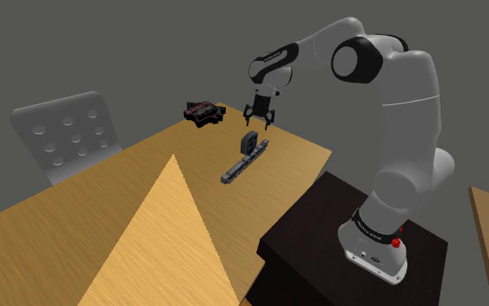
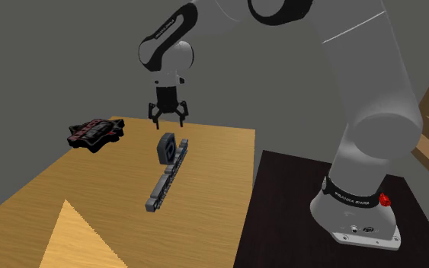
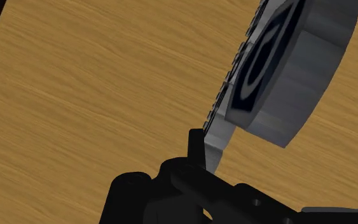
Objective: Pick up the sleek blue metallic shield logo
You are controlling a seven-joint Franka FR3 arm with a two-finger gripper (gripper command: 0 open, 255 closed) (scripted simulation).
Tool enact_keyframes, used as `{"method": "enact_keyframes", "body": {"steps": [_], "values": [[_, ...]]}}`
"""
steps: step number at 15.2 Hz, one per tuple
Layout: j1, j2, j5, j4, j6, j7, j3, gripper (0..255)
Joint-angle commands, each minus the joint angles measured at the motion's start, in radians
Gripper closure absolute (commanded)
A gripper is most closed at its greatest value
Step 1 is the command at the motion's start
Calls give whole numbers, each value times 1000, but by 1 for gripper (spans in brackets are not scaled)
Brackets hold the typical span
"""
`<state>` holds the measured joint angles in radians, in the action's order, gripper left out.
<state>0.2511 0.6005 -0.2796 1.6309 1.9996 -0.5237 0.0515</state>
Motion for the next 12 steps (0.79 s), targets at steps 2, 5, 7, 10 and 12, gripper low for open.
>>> {"method": "enact_keyframes", "body": {"steps": [2, 5, 7, 10, 12], "values": [[6, 39, -10, -16, 23, 3, -1, 0], [6, 64, -14, -14, 49, 10, -3, 0], [7, 77, -16, -13, 62, 13, -4, 0], [8, 78, -16, -14, 63, 14, -4, 255], [7, 78, -16, -13, 63, 14, -4, 255]]}}
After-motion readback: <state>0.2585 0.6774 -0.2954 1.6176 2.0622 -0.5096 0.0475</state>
